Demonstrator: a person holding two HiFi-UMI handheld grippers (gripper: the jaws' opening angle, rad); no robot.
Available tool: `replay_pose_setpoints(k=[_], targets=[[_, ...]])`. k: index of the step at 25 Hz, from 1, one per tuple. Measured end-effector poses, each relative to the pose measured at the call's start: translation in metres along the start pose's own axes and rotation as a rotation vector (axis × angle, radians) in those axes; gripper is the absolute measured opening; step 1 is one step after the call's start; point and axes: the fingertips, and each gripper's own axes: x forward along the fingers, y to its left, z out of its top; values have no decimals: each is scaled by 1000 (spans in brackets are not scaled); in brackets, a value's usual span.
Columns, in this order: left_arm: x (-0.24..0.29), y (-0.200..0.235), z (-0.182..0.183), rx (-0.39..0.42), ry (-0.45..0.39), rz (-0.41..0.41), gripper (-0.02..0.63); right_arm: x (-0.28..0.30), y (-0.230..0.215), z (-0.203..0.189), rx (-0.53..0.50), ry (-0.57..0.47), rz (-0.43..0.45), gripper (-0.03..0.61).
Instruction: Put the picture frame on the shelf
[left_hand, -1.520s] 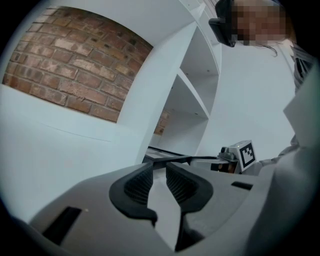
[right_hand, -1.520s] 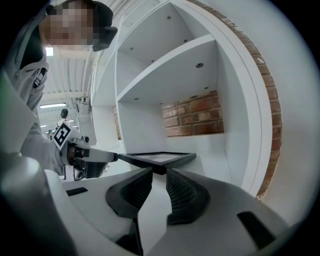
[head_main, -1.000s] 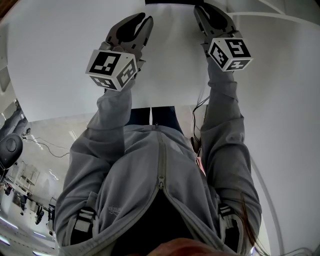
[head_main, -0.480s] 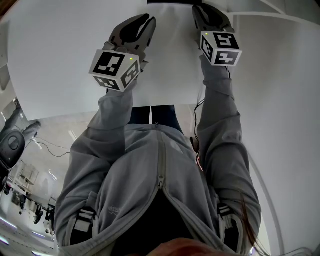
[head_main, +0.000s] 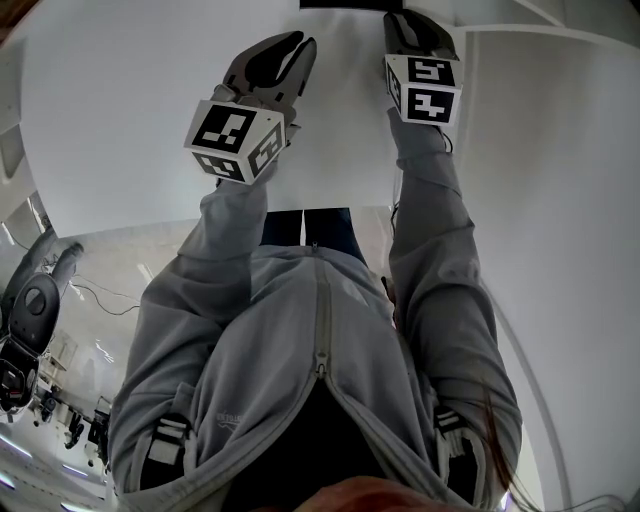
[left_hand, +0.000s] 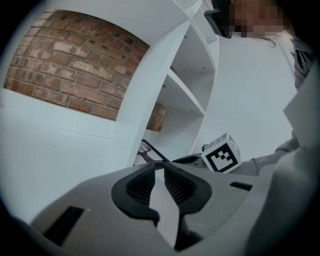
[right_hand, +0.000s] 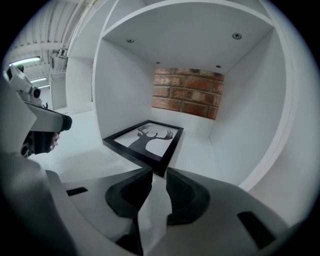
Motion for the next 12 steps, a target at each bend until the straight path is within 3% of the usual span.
replay_pose_setpoints(k=[6,12], targets=[[-13,-3,13,30,14,9,58,-20,12,18,4,-6,-32,104],[-40,46,42,62,-9,39,18,-29,59,74,39,-100,-108,48]])
